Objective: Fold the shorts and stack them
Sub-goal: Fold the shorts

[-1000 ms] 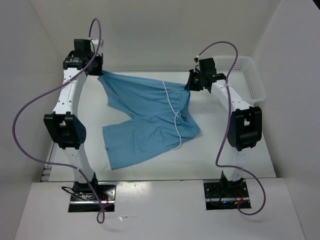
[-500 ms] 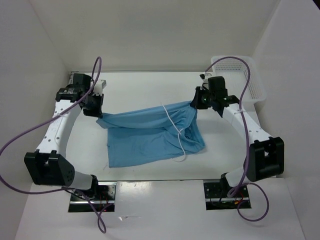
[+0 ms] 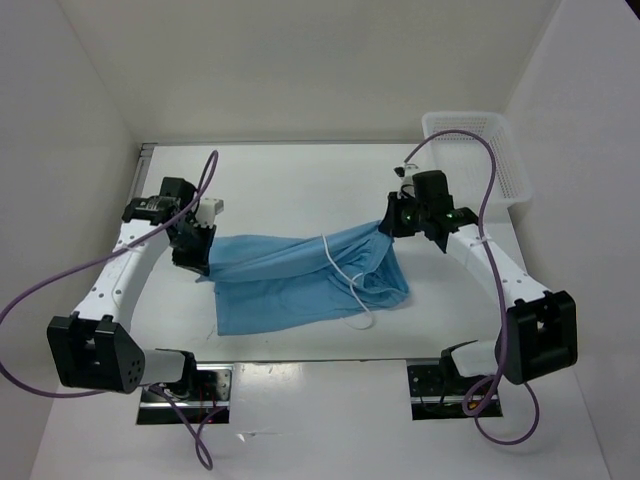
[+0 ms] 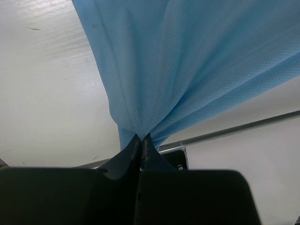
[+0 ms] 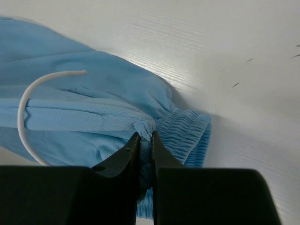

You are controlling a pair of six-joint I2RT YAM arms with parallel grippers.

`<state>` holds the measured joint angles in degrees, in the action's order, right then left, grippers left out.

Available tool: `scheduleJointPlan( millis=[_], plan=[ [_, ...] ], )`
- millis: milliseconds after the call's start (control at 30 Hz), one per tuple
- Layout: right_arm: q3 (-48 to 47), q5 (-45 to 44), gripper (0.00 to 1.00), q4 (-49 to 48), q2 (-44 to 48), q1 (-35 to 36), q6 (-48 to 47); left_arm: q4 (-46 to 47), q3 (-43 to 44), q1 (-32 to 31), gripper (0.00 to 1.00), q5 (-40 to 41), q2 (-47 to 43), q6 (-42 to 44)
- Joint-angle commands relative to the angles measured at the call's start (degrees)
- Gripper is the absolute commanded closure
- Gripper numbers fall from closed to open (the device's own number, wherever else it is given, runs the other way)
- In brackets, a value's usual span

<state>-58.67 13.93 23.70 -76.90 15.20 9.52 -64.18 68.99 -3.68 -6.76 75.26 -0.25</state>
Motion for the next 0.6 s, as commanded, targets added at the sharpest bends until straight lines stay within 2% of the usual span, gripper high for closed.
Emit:
scheduleJointPlan(
  millis=[0,133,233,367,433,500,533,567],
  plan=[
    [0.1,-4.9,1.00,-0.7,2.7,0.6,-1.0,-0.1,-0.8,-0.4,1.00,0.5,-2.0,0.3],
    [-6.5,-6.4,1.00,-3.1,-5.0,0.6,-0.5,4.3,1.3,-0.4,1.00,3.2,1.4,0.3],
    [-12.7,-7.8,1.00,-5.5,-10.7,0.6,-1.9,7.9,7.6,-0.4,1.00,4.5,6.5,0.3],
    [-22.3,-9.9,1.00,-6.6,-24.7,0.1,-2.4,11.4,16.9,1.0,1.00,5.0,16.3,0.3],
    [-27.9,-9.9,1.00,-5.8,-28.5,0.1,-2.4,12.6,21.1,1.0,1.00,5.0,21.1,0.3],
    [-30.5,-10.9,0.90,-4.8,-32.7,-0.4,-2.4,13.4,24.1,1.0,1.00,5.0,24.3,0.3],
    [-32.0,-10.9,0.78,-4.8,-33.5,-1.1,-2.4,13.4,27.2,1.0,1.00,5.0,27.2,0.3],
    [-32.0,-10.9,0.53,-5.3,-34.2,-1.8,-2.4,13.4,28.5,1.0,1.00,3.9,28.5,0.3]
  ],
)
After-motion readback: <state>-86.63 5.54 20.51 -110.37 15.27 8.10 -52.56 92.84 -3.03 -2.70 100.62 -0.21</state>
